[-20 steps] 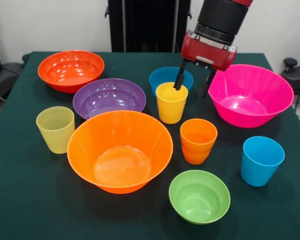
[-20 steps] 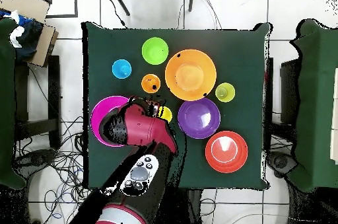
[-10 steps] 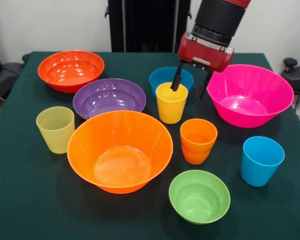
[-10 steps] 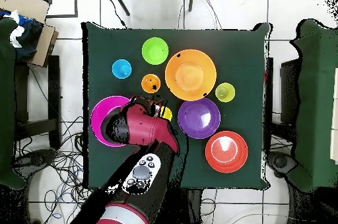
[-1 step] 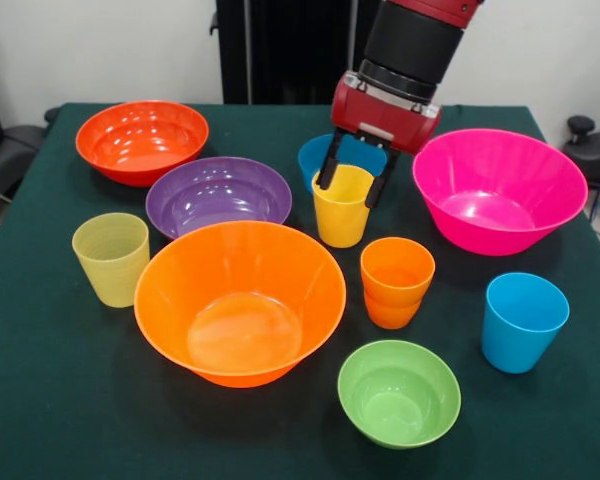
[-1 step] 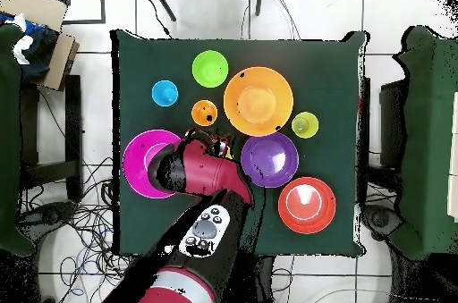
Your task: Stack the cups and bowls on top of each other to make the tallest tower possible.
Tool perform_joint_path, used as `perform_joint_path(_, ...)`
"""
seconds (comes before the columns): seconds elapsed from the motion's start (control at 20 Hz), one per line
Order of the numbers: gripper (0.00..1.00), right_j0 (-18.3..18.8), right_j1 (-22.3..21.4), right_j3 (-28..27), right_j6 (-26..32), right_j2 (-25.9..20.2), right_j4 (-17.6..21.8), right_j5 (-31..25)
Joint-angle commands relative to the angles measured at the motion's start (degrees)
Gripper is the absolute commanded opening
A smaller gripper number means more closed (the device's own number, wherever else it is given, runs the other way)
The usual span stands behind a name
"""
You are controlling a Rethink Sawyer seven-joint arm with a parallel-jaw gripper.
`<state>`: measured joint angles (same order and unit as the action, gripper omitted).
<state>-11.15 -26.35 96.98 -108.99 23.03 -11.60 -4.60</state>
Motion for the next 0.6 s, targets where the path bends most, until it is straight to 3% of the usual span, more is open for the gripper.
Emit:
perform_joint_path(0.05, 1.00, 0.7, 2.9, -0.8, -9.3, -6.8, 0.4, 4.4)
perform_joint_path(0.6, 1.00, -1.9, 3.0, -1.0, -9.8, -4.7, -1.3, 2.7)
